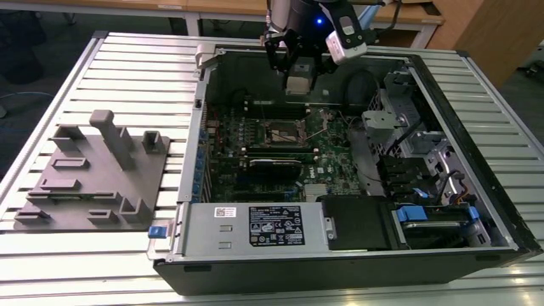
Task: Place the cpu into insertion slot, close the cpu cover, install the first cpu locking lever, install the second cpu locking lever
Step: 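Place the cpu into insertion slot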
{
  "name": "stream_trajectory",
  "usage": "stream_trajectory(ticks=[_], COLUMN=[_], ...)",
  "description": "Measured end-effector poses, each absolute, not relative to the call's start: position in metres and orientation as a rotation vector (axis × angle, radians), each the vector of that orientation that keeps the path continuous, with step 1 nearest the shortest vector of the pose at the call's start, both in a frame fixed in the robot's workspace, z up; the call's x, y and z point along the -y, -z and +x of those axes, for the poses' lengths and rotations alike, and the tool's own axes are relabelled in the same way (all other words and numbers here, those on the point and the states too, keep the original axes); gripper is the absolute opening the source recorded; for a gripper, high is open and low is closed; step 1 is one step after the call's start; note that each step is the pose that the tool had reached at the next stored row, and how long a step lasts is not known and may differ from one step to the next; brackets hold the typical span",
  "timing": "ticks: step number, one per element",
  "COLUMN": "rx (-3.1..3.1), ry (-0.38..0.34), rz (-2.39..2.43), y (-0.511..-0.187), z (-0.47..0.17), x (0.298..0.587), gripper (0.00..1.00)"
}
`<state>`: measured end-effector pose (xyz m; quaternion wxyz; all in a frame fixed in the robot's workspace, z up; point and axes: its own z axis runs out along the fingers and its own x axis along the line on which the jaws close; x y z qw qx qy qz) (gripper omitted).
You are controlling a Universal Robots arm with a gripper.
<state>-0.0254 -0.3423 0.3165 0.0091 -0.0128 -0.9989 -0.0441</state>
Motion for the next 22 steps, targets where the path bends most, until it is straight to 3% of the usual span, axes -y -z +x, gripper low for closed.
stream_trajectory(ticks=[22], rx=[3.120], ry=[0.138], rz=[-0.040], y=[-0.3143], z=[-0.0257], x=[0.3423], gripper=[0.54])
